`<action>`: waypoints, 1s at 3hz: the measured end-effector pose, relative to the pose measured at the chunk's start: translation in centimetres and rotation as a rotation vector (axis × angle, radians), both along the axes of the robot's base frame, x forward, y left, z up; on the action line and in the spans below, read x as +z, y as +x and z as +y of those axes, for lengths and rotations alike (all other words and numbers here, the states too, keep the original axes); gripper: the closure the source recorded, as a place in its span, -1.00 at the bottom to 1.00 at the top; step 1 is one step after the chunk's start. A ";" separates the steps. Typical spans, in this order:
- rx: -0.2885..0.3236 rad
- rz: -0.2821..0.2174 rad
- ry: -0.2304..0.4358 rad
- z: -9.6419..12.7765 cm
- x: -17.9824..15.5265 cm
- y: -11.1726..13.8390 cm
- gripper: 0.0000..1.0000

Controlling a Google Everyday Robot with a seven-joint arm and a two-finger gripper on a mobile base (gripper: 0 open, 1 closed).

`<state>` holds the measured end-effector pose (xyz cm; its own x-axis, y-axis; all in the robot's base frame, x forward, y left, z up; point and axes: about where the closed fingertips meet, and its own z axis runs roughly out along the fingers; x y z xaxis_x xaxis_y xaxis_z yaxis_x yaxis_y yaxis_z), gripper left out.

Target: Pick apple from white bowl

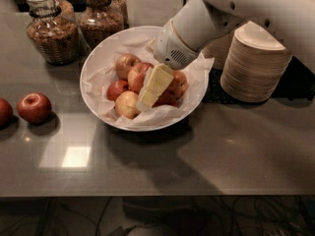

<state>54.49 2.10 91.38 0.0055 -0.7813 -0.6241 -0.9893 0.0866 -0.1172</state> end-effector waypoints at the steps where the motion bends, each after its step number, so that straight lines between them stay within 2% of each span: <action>1: 0.000 0.000 0.000 0.0 0.0 0.0 -1.00; 3: -0.027 0.040 0.001 -1.7 -1.7 0.5 -0.15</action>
Offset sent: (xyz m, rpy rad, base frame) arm 0.0107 -0.0204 -0.0162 0.0076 0.0340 -0.0319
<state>55.04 0.38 89.68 -0.0401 -0.7805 -0.6239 -0.9905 0.1131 -0.0778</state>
